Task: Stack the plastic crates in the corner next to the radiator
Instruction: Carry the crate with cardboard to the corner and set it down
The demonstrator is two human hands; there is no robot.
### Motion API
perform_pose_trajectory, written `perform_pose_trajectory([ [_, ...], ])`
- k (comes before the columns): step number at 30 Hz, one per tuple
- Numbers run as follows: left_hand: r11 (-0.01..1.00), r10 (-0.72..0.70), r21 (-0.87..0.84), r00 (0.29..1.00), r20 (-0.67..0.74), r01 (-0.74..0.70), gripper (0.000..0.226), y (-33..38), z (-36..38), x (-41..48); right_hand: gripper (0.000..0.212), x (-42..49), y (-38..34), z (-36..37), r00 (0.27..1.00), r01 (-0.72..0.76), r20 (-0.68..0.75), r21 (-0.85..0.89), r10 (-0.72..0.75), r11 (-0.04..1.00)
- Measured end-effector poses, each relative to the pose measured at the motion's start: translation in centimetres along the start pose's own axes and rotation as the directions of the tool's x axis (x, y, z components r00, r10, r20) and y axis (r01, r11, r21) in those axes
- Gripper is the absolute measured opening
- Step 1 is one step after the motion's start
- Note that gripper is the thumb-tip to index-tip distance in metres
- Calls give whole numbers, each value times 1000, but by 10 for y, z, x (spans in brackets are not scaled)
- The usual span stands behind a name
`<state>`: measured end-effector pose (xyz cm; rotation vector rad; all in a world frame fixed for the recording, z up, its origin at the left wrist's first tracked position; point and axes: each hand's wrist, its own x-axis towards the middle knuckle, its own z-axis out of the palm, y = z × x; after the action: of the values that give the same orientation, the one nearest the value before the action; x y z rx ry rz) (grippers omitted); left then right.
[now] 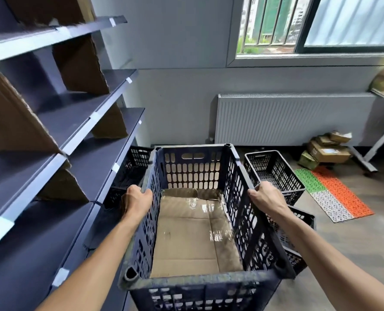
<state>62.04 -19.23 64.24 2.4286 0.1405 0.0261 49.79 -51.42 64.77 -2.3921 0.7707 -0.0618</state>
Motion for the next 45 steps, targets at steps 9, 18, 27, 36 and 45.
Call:
perform_pose_trajectory([
  [9, 997, 59, -57, 994, 90, -54, 41, 44, 0, 116, 21, 83, -47, 8, 995, -83, -58, 51, 86, 995],
  [18, 998, 39, 56, 998, 56, -42, 40, 85, 28, 203, 26, 187, -72, 8, 992, -94, -80, 78, 100, 993],
  [27, 996, -80, -34, 997, -20, 79, 44, 132, 61, 267, 32, 316, -98, 0, 999, -51, -6, 54, 51, 997],
  [36, 992, -123, -9, 992, -5, 122, 45, 136, 84, 343, 31, 406, -121, 23, 998, -43, 42, 28, 42, 999],
  [45, 996, -86, 49, 987, 133, 80, 40, 127, 114, 480, 35, 479, -172, 60, 989, -145, 3, -23, 145, 989],
])
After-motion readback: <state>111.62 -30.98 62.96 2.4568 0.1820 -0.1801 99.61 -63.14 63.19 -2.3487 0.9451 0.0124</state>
